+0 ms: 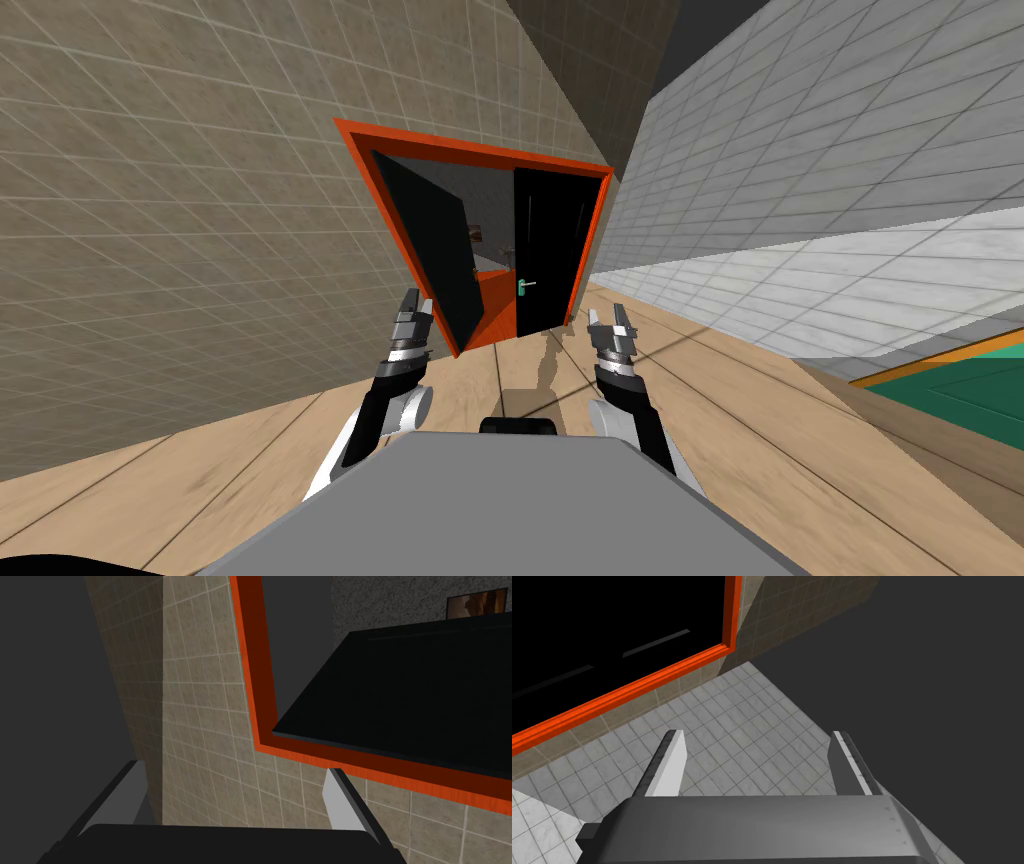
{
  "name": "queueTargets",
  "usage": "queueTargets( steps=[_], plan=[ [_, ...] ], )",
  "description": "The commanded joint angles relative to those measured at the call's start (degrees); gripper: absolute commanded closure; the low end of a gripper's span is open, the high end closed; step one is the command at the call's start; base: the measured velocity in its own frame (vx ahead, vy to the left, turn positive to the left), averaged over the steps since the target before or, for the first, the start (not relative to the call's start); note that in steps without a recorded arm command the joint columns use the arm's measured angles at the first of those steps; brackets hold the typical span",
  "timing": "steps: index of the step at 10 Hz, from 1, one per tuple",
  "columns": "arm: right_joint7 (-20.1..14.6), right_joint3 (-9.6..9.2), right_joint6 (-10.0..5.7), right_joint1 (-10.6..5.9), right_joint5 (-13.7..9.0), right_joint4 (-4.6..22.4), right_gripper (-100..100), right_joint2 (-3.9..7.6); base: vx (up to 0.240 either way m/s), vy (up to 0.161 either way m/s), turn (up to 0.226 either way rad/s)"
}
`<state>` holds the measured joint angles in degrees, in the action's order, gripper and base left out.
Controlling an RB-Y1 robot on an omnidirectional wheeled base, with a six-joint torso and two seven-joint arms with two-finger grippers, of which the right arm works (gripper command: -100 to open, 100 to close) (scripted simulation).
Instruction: Push the door open
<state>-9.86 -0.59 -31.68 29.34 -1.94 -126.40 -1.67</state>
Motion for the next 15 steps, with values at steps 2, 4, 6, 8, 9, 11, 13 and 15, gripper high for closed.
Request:
queueTargets(
  steps=[2, 4, 6, 8, 9, 11, 13, 15],
  plan=[
    [0.5, -0.1, 0.63, -1.63, 0.1, 2.6, -100, 0.69, 0.113, 0.012, 0.035],
    [0.9, -0.19, 1.24, -3.21, 0.3, 5.2, -100, 1.23, 0.149, -0.058, 0.042],
    [1.3, -0.27, 1.73, -4.49, 0.4, 7.3, -100, 1.61, 0.122, -0.052, 0.028],
    [1.7, -0.36, 2.3, -5.95, 0.5, 9.6, -100, 1.99, 0.084, -0.037, 0.036],
    [1.9, -0.4, 2.6, -6.74, 0.5, 10.9, -100, 2.17, 0.083, -0.017, 0.04],
    [2.4, -0.51, 3.26, -8.44, 0.7, 13.7, -100, 2.5, 0.102, -0.027, 0.041],
    [2.9, -0.61, 3.96, -10.25, 0.8, 16.6, -100, 2.79, 0.103, -0.046, 0.044],
    [3.5, -0.73, 4.69, -12.13, 0.9, 19.6, -100, 3.04, 0.091, -0.046, 0.043]
  ],
)
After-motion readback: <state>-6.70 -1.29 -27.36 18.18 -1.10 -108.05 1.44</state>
